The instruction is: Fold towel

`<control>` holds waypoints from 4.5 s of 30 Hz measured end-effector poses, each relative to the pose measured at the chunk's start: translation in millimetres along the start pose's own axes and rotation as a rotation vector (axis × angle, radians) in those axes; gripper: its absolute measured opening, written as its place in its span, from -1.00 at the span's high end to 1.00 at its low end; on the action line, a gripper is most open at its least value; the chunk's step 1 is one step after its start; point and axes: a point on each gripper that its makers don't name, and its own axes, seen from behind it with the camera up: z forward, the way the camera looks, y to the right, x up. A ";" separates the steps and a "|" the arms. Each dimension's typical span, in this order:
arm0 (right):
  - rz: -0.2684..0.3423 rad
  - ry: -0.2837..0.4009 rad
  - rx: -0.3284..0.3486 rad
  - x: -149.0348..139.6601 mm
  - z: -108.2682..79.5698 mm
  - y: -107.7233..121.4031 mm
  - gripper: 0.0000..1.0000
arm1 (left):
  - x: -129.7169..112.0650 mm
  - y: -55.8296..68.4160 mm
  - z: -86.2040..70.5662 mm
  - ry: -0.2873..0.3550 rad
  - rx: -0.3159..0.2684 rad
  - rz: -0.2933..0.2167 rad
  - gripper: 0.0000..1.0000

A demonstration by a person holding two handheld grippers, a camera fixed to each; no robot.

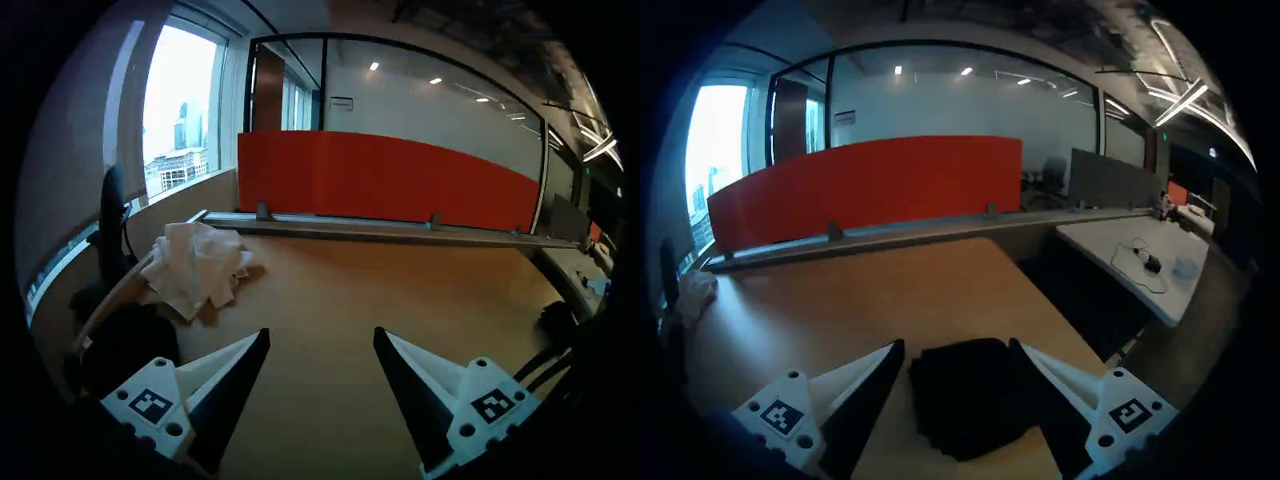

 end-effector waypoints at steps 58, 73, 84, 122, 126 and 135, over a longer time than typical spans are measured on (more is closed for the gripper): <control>-0.100 0.298 0.249 98.0 -47.3 -176.6 -1.00 | 88.0 22.2 4.8 0.275 -0.097 -0.023 -0.93; -0.099 0.343 0.271 69.8 -41.4 -202.8 -0.99 | 37.4 19.8 28.2 0.313 -0.096 0.048 -0.92; -0.114 0.346 0.270 43.5 -33.5 -214.5 -1.00 | 4.0 5.4 43.9 0.358 -0.075 0.049 -0.92; -0.154 0.360 0.246 31.7 -10.9 -223.0 -1.00 | -54.2 -13.0 63.9 0.444 -0.050 0.019 -0.93; -0.154 0.360 0.246 32.7 -9.7 -222.7 -1.00 | -59.3 -15.0 66.7 0.435 -0.041 0.035 -0.93; -0.152 0.362 0.244 32.8 -9.2 -221.6 -1.00 | -61.0 -13.3 68.7 0.432 -0.036 0.059 -0.93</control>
